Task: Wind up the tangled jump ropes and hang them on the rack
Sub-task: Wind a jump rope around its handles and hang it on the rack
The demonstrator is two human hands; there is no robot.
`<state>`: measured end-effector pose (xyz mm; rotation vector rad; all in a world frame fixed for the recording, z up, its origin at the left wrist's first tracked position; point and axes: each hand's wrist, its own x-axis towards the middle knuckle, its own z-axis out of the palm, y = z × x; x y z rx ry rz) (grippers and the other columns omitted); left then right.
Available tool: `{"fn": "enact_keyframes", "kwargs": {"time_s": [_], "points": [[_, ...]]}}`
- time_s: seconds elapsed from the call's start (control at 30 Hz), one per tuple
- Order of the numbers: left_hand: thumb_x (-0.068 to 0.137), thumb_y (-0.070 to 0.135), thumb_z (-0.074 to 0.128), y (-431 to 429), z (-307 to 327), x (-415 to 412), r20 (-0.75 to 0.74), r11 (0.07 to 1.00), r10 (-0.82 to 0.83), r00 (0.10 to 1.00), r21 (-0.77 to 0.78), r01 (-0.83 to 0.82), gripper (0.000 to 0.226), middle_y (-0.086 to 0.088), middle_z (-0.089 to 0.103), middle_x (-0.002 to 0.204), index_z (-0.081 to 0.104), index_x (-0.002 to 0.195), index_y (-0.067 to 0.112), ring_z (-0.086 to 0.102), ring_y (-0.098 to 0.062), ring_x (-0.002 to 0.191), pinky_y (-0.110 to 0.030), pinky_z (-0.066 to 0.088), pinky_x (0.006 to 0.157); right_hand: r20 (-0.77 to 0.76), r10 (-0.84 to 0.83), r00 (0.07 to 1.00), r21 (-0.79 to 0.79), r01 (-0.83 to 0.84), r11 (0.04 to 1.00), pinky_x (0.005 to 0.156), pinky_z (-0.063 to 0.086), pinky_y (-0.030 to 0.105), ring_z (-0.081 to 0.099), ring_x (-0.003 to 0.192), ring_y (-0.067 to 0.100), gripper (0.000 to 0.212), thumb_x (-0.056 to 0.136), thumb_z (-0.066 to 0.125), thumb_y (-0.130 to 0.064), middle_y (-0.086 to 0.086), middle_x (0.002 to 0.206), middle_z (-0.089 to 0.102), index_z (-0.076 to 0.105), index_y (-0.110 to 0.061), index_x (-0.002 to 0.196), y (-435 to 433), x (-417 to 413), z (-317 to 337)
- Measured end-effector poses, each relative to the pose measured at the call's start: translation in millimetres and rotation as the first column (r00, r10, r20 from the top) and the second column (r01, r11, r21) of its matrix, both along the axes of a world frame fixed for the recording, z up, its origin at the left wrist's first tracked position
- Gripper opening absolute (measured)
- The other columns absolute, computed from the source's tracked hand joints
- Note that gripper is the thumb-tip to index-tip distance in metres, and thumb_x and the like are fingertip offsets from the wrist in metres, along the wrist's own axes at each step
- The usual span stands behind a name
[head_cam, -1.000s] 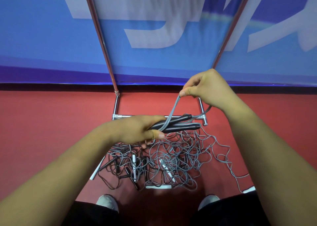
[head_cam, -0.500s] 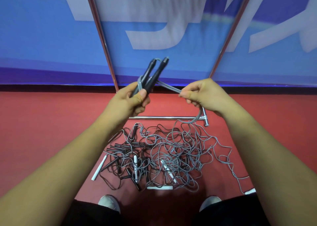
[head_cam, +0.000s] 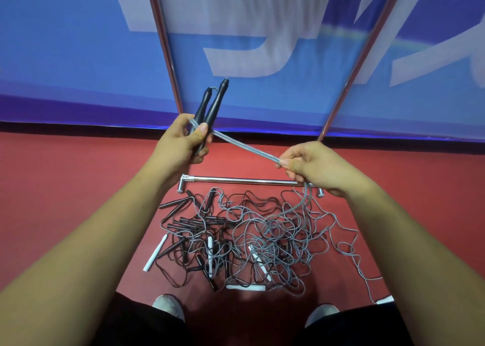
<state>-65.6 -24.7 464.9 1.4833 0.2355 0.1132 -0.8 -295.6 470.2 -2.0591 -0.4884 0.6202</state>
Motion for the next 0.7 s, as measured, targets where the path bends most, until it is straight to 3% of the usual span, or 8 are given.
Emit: {"fn": "enact_keyframes", "kwargs": {"time_s": [0.17, 0.3, 0.37, 0.47, 0.5, 0.57, 0.7], "points": [[0.1, 0.007, 0.056, 9, -5, 3, 0.003, 0.978, 0.084, 0.997, 0.192, -0.082, 0.01, -0.01, 0.06, 0.075, 0.049, 0.103, 0.012, 0.041, -0.019, 0.052, -0.021, 0.033, 0.047, -0.096, -0.028, 0.995, 0.107, 0.038, 0.994, 0.056, 0.048, 0.027, 0.056, 0.055, 0.017, 0.015, 0.101, 0.055, -0.011, -0.003, 0.057, 0.048, 0.068, -0.011, 0.093, 2, -2, 4], [0.091, 0.013, 0.071, 21, -12, 4, 0.019, 0.905, 0.122, 0.992, 0.408, -0.119, 0.015, -0.007, 0.066, 0.074, 0.058, 0.097, 0.02, 0.049, -0.019, 0.053, -0.027, 0.04, 0.056, -0.153, -0.035, 0.988, 0.068, 0.046, 0.997, 0.045, 0.034, 0.023, 0.037, 0.043, 0.008, 0.015, 0.101, 0.055, -0.016, -0.003, 0.056, 0.047, 0.067, -0.009, 0.094, 6, -9, 12], [0.087, 0.021, 0.076, 25, -15, 4, 0.012, 0.8, 0.115, 0.993, 0.591, -0.1, 0.019, -0.005, 0.069, 0.081, 0.064, 0.103, 0.021, 0.057, -0.016, 0.062, -0.029, 0.044, 0.065, -0.173, 0.001, 0.985, 0.072, 0.012, 0.997, 0.041, 0.03, 0.02, 0.034, 0.041, 0.006, 0.016, 0.101, 0.056, -0.016, -0.004, 0.053, 0.048, 0.067, -0.007, 0.093, 10, -14, 18], [0.088, 0.033, 0.075, 21, -18, 4, -0.022, 0.537, 0.08, 0.997, 0.843, -0.024, 0.039, -0.012, 0.071, 0.104, 0.063, 0.122, 0.018, 0.065, -0.03, 0.096, -0.033, 0.046, 0.078, -0.231, 0.043, 0.972, 0.127, -0.014, 0.992, 0.038, 0.025, 0.017, 0.03, 0.039, 0.005, 0.019, 0.1, 0.056, -0.015, -0.002, 0.052, 0.044, 0.067, -0.002, 0.093, 17, -20, 30], [0.089, 0.036, 0.073, 17, -20, 5, -0.046, 0.456, 0.05, 0.998, 0.89, 0.018, 0.041, -0.015, 0.07, 0.105, 0.06, 0.124, 0.017, 0.064, -0.034, 0.099, -0.037, 0.048, 0.078, -0.259, 0.045, 0.965, 0.157, -0.004, 0.988, 0.037, 0.024, 0.016, 0.028, 0.039, 0.005, 0.019, 0.1, 0.056, -0.015, -0.001, 0.053, 0.043, 0.066, -0.002, 0.092, 20, -21, 33], [0.092, 0.041, 0.068, 10, -24, 6, -0.122, 0.328, -0.006, 0.992, 0.937, 0.117, 0.041, -0.018, 0.068, 0.102, 0.054, 0.123, 0.019, 0.062, -0.04, 0.097, -0.044, 0.05, 0.073, -0.316, 0.048, 0.948, 0.224, 0.025, 0.974, 0.036, 0.022, 0.015, 0.026, 0.039, 0.005, 0.02, 0.1, 0.055, -0.015, -0.001, 0.053, 0.04, 0.064, -0.001, 0.091, 24, -24, 38], [0.095, 0.046, 0.061, -7, -30, 5, -0.219, 0.158, -0.027, 0.975, 0.962, 0.221, 0.043, -0.019, 0.067, 0.104, 0.048, 0.124, 0.018, 0.062, -0.041, 0.095, -0.038, 0.039, 0.064, -0.351, 0.038, 0.936, 0.283, 0.067, 0.957, 0.037, 0.021, 0.016, 0.027, 0.039, 0.005, 0.019, 0.099, 0.056, -0.014, -0.004, 0.051, 0.039, 0.062, 0.001, 0.09, 30, -26, 43]]}}
